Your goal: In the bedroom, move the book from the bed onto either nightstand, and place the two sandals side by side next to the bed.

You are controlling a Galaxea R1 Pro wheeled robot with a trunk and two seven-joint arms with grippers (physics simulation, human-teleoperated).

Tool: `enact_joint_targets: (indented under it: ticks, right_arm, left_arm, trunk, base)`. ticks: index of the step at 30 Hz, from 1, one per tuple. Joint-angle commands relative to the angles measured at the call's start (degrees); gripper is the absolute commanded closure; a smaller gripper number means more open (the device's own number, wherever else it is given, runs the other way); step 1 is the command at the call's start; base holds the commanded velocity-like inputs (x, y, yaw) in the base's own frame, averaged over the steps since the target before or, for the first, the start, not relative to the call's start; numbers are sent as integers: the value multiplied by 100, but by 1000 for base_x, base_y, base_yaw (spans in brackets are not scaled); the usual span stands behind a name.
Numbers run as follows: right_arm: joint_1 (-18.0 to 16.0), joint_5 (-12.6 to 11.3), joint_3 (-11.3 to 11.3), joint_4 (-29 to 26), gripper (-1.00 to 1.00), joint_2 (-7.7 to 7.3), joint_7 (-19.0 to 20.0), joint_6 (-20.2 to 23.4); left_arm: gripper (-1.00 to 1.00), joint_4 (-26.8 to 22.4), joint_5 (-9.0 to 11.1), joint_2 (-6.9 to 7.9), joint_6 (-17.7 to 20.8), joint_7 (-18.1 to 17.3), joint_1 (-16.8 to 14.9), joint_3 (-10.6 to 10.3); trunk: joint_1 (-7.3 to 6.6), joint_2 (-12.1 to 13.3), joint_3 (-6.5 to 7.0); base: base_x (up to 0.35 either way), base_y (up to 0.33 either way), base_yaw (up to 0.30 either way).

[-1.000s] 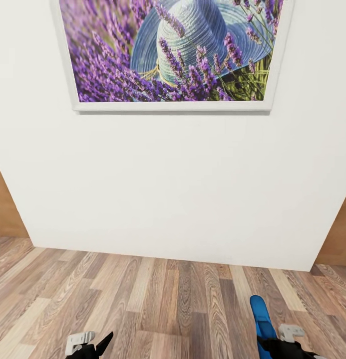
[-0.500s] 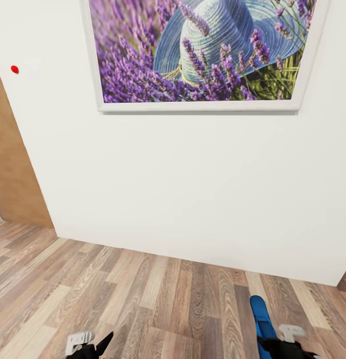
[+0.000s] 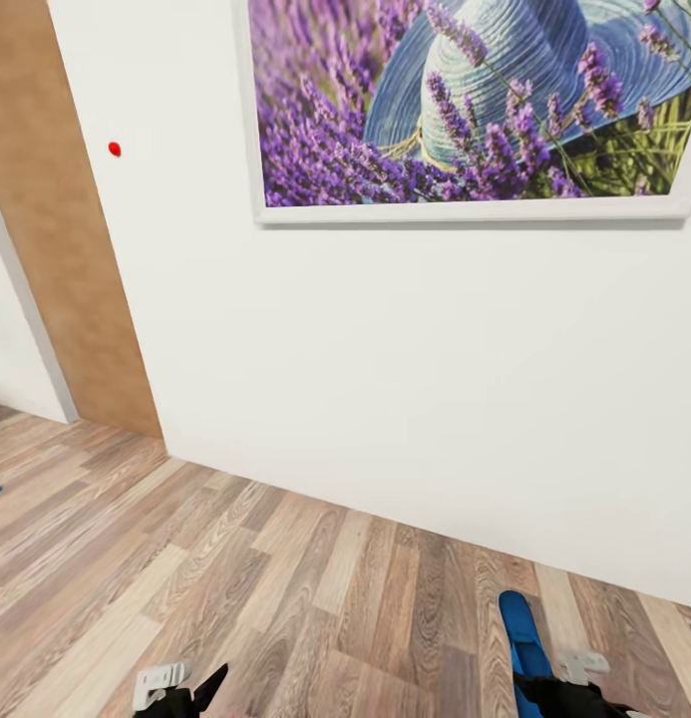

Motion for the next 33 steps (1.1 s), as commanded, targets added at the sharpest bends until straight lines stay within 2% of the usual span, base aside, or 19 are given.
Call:
enact_joint_targets:
  ticks: [1, 33]
  right_arm:
    - [0, -2, -42, -13, 100, 4, 34, 48]
    - [0, 26, -42, -5, 100, 4, 34, 48]
  left_arm:
    - [-100, 5, 41, -3, 27, -29, -5, 6]
    - [-100, 6, 41, -29, 27, -39, -5, 7]
  trunk:
    - [-1, -2, -6]
    - [-1, -2, -6]
  base:
    - [0, 0, 290]
    - [0, 0, 290]
